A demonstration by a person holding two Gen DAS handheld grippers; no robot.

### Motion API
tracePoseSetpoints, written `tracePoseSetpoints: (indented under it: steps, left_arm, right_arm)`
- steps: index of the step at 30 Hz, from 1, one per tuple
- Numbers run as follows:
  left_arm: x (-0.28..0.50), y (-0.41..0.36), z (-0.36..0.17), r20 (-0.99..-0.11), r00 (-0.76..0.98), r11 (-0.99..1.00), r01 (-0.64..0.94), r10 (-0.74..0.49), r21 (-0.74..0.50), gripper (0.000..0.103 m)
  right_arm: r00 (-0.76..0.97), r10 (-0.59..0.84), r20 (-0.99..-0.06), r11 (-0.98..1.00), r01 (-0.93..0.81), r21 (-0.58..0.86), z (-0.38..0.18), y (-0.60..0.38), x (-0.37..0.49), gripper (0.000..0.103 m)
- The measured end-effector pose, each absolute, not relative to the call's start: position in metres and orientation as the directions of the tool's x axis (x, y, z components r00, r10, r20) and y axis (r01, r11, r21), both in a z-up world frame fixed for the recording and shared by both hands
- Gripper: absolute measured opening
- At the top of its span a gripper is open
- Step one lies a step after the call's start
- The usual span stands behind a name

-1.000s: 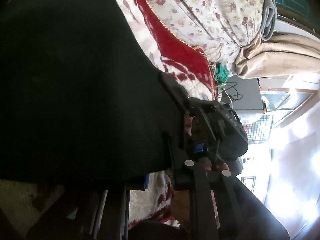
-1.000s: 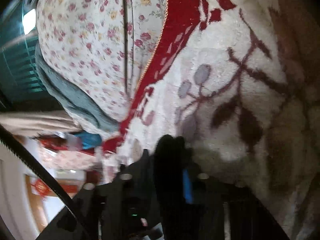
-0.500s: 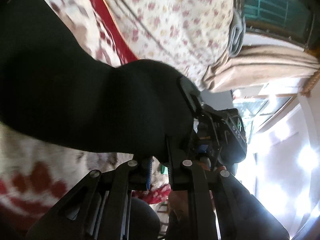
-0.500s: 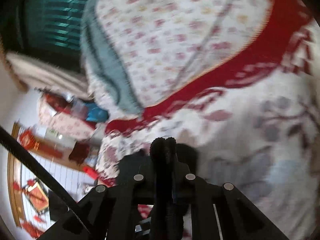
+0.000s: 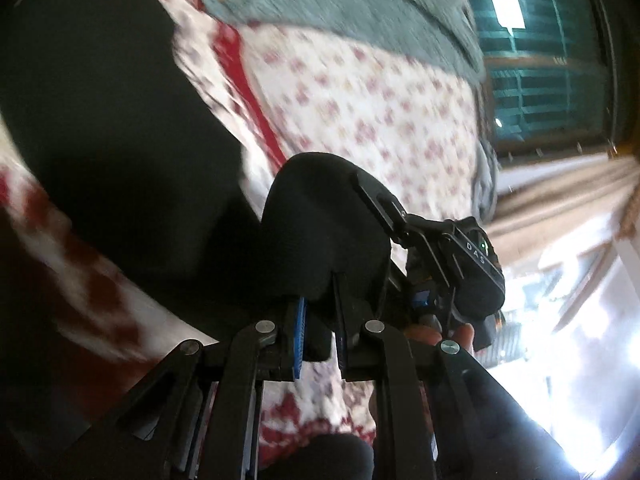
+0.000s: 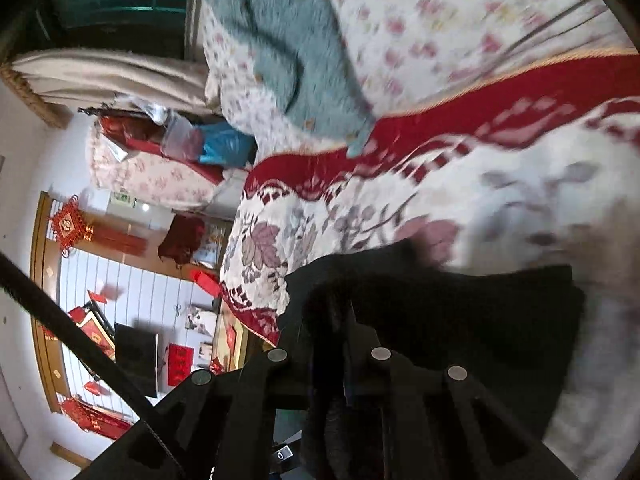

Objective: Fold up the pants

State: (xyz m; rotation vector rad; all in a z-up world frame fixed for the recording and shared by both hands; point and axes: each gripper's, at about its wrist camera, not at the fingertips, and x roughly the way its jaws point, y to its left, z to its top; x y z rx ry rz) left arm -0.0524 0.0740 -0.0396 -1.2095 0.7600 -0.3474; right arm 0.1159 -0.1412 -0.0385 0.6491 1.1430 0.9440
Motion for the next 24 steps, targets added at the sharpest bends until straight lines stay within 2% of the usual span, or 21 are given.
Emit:
tracePoseSetpoints:
  steps: [4, 11, 12, 15, 19, 24]
  left_arm:
    - [-0.054, 0.095, -0.046, -0.352, 0.733, 0.305, -0.205, -0.582, -0.93, 0.011]
    - [-0.045, 0.107, -0.041, -0.44, 0.722, 0.361, -0.275, -0.534, -0.891, 0.012]
    - [-0.042, 0.107, -0.04, -0.448, 0.717, 0.361, -0.286, -0.534, -0.888, 0.012]
    - [-0.046, 0.115, -0.039, -0.474, 0.717, 0.369, -0.315, -0.512, -0.875, 0.013]
    - [-0.051, 0.126, -0.04, -0.477, 0.724, 0.365, -0.324, -0.499, -0.873, 0.014]
    - [-0.064, 0.139, -0.042, -0.484, 0.716, 0.34, -0.352, -0.503, -0.872, 0.015]
  right_arm:
    - [0.077, 0.866, -0.493, 0.495, -0.265, 0.827, -0.052, -0.091, 0.125, 0.01]
    - [0.092, 0.808, -0.582, 0.586, -0.231, 0.777, -0.06, -0.065, 0.133, 0.01]
    - [0.1, 0.798, -0.595, 0.601, -0.213, 0.77, -0.062, -0.064, 0.135, 0.015]
    - [0.112, 0.821, -0.559, 0.57, -0.18, 0.802, -0.065, -0.065, 0.135, 0.05]
    - [0.104, 0.874, -0.475, 0.486, -0.146, 0.862, -0.064, -0.058, 0.135, 0.051]
    - [0.098, 0.871, -0.482, 0.491, -0.144, 0.859, -0.059, -0.055, 0.131, 0.051]
